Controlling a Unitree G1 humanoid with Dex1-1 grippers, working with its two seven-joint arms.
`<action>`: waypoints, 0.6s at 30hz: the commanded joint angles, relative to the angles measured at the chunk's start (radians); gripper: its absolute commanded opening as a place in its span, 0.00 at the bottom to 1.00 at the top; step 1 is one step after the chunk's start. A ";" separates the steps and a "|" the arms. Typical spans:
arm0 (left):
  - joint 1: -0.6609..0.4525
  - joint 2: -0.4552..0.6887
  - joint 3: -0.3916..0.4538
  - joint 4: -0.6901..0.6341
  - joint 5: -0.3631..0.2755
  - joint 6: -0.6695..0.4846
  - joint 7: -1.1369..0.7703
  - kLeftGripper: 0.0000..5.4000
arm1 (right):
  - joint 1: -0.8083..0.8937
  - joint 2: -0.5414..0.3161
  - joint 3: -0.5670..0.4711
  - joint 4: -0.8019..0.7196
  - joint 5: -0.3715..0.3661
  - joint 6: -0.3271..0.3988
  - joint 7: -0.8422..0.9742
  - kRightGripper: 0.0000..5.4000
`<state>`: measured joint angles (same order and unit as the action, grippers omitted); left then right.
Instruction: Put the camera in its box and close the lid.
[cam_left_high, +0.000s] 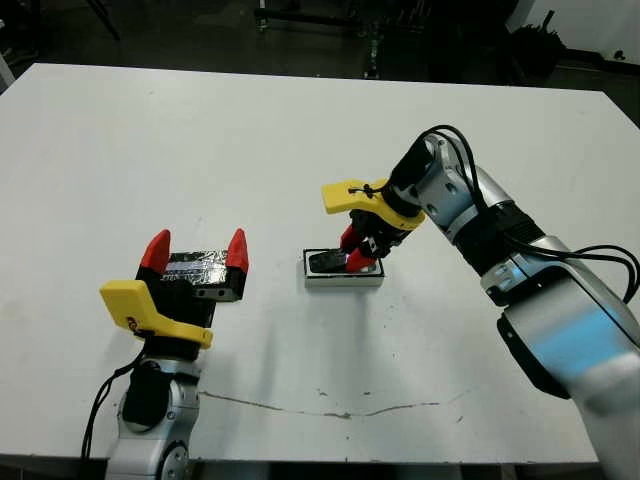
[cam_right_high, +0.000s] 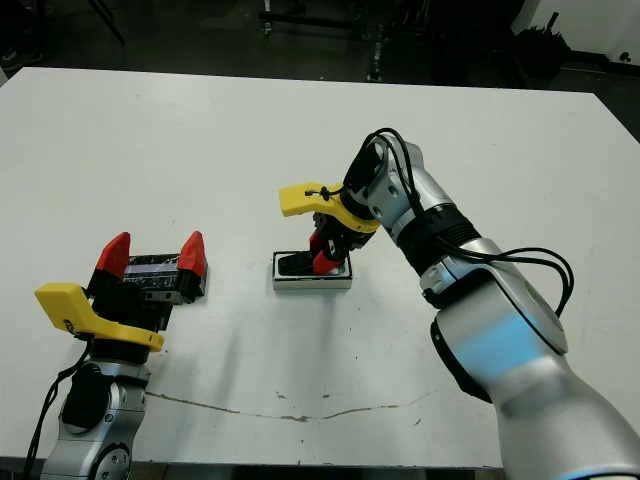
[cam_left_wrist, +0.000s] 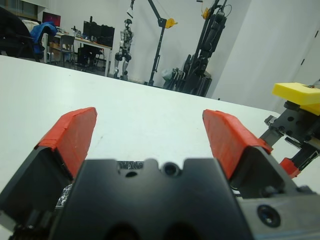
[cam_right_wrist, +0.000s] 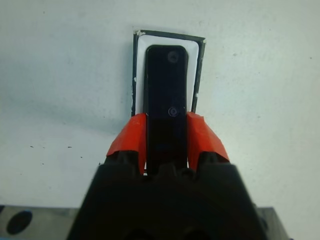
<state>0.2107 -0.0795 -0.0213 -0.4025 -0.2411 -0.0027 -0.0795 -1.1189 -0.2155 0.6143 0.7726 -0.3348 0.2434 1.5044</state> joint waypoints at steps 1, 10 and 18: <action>0.008 0.000 -0.002 0.003 -0.009 0.002 -0.002 1.00 | 0.035 0.009 0.026 -0.002 -0.013 -0.007 -0.003 0.31; 0.006 -0.003 -0.004 0.006 -0.007 -0.001 0.003 1.00 | 0.019 -0.019 -0.024 0.042 0.025 -0.104 -0.002 0.50; 0.006 0.003 -0.003 0.014 -0.004 -0.009 -0.006 1.00 | -0.027 -0.070 -0.085 0.080 0.038 -0.112 -0.005 0.69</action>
<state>0.2109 -0.0809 -0.0235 -0.4015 -0.2461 -0.0070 -0.0803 -1.1205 -0.2536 0.5457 0.8385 -0.3025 0.1180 1.4917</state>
